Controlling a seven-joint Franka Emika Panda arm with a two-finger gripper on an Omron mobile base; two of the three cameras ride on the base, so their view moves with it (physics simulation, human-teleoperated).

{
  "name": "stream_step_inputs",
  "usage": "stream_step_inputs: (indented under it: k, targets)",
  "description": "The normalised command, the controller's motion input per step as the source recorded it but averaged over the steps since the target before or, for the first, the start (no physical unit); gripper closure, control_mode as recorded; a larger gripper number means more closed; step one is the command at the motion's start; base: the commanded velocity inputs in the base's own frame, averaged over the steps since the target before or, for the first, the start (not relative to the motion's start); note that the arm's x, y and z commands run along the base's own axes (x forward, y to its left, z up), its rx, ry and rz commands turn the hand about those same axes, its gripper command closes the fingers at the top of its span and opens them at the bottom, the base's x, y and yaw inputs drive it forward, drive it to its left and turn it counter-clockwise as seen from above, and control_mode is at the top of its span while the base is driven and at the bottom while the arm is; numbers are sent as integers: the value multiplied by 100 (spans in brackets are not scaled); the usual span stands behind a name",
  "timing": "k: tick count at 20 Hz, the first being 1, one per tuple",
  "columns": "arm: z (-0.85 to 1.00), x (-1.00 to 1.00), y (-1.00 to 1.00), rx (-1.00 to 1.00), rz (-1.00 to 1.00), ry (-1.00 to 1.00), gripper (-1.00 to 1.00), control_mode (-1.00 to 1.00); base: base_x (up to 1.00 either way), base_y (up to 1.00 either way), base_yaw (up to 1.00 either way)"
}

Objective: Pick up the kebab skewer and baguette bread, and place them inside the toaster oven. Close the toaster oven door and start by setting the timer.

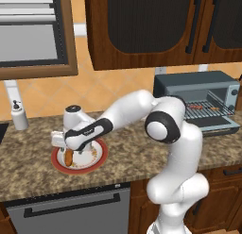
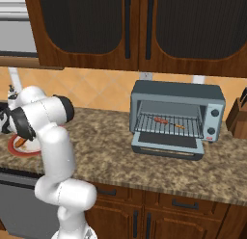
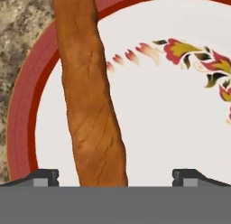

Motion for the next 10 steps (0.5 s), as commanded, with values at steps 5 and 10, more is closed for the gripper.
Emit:
stream_step_inputs:
  k: [5,10]
  targets:
    - [-15,21,14,0,-5,3,-100,-100,0,0,0]
    - [-29,0,0,0,-4,3,-100,-100,0,0,0]
